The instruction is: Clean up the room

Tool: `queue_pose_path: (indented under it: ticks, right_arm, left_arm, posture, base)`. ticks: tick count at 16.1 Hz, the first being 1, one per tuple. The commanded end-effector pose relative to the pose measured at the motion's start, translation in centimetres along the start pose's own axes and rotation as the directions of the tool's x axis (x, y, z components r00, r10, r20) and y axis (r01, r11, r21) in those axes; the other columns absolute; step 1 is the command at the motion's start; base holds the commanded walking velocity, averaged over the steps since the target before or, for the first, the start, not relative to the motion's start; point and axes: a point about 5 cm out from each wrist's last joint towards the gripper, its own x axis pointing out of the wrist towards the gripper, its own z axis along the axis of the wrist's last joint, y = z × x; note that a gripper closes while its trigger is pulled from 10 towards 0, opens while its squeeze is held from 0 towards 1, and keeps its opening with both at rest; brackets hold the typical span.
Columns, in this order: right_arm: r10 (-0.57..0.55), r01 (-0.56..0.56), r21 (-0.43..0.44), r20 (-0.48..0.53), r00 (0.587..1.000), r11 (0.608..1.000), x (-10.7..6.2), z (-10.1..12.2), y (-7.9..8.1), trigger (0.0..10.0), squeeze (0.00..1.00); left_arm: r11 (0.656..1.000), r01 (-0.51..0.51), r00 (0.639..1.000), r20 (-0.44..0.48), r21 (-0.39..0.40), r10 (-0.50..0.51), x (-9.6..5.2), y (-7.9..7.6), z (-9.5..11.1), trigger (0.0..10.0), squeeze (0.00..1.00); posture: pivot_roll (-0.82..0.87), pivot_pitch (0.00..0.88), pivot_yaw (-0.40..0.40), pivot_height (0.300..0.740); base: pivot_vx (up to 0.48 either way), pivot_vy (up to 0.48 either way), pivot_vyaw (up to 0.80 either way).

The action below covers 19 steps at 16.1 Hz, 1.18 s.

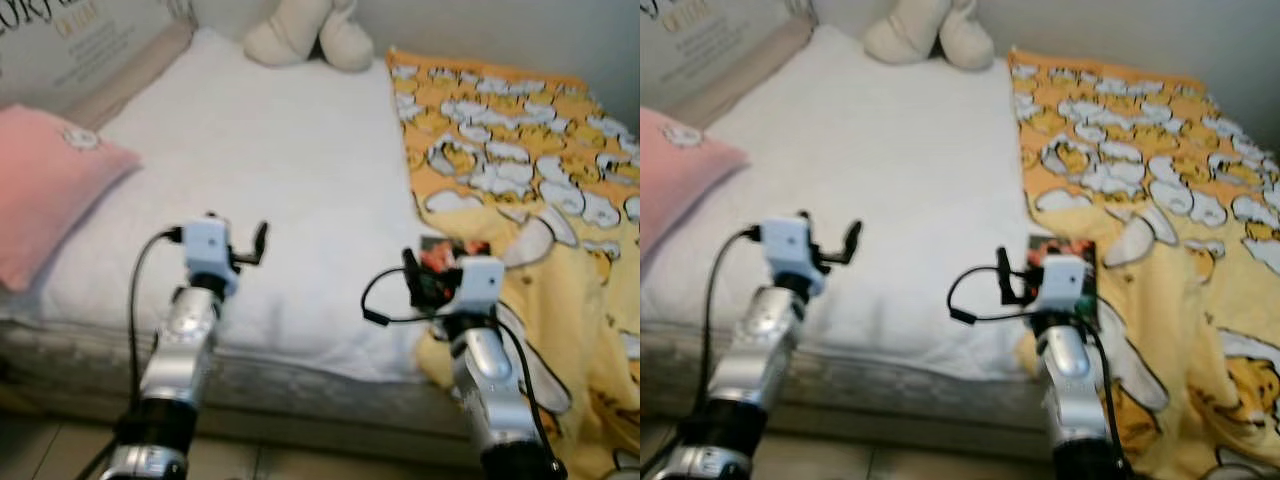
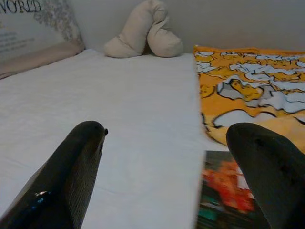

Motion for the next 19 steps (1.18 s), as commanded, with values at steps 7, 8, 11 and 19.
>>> queue_pose_path:
  ticks: [7, 8, 11, 19]
  right_arm:
    - [-0.02, 0.02, 0.002, -0.038, 0.999, 1.0, -0.3, -1.0, -0.6, 10.0, 0.0]
    - [-0.017, 0.017, 0.004, -0.041, 0.999, 1.0, -0.2, -1.1, -0.5, 10.0, 0.0]
    - [0.0, 0.0, 0.012, -0.039, 0.999, 1.0, 0.0, -1.0, -0.1, 10.0, 0.0]
    - [-0.027, 0.027, -0.019, -0.028, 0.999, 0.999, 0.5, -0.8, -0.6, 10.0, 0.0]
  left_arm:
    - [0.999, 0.041, 0.999, -0.008, 0.018, -0.04, 0.2, -0.6, 0.0, 10.0, 0.0]
    - [0.999, 0.04, 0.999, -0.007, 0.025, -0.04, 0.2, -0.5, 0.0, 10.0, 0.0]
    - [0.999, 0.024, 1.0, -0.005, 0.034, -0.024, 0.3, -0.2, 0.2, 10.0, 0.0]
    - [0.994, 0.059, 0.998, -0.029, 0.096, -0.056, 0.9, -1.1, 0.1, 10.0, 0.0]
  posture:
    - [0.0, 0.0, -0.045, 0.693]
    - [0.0, 0.0, -0.051, 0.685]
    - [0.01, 0.0, -0.061, 0.677]
    - [0.02, 0.0, -0.071, 0.677]
  base:
    - [0.0, -0.114, -0.24]
    - [0.0, 0.0, -0.47]
    - [0.0, 0.089, -0.48]
    - [0.0, 0.442, -0.51]
